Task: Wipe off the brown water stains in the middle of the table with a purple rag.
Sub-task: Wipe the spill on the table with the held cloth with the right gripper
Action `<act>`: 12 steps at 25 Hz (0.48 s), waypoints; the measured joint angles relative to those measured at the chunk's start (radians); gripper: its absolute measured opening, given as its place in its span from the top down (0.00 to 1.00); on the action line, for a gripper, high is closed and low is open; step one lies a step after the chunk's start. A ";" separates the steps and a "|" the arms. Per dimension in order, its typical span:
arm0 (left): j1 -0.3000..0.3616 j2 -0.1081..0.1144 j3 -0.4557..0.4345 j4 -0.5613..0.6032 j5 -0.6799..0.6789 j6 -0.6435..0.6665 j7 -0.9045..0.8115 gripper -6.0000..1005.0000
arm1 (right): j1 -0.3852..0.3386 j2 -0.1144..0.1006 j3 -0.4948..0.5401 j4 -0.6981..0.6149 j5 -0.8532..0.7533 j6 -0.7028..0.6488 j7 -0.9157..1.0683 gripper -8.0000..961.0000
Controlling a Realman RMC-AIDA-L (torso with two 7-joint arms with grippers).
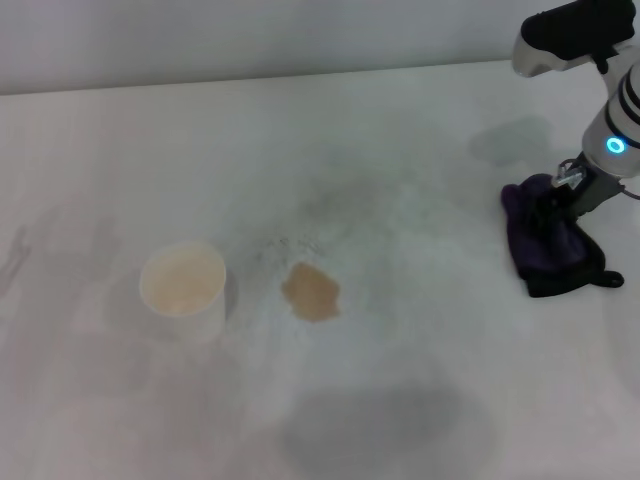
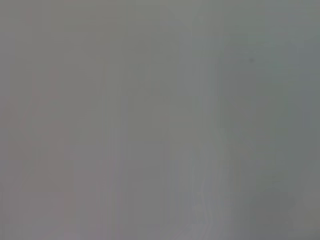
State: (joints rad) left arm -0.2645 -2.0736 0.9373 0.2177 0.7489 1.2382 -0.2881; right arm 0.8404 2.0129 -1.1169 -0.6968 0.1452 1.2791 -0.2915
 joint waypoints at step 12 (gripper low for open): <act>0.001 -0.001 -0.004 0.000 -0.007 -0.023 0.001 0.13 | 0.020 0.005 -0.062 -0.013 0.060 0.018 -0.006 0.83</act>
State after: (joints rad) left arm -0.2638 -2.0749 0.9328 0.2178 0.7419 1.2151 -0.2868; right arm 0.8603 2.0181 -1.1788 -0.7099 0.2055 1.2972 -0.2978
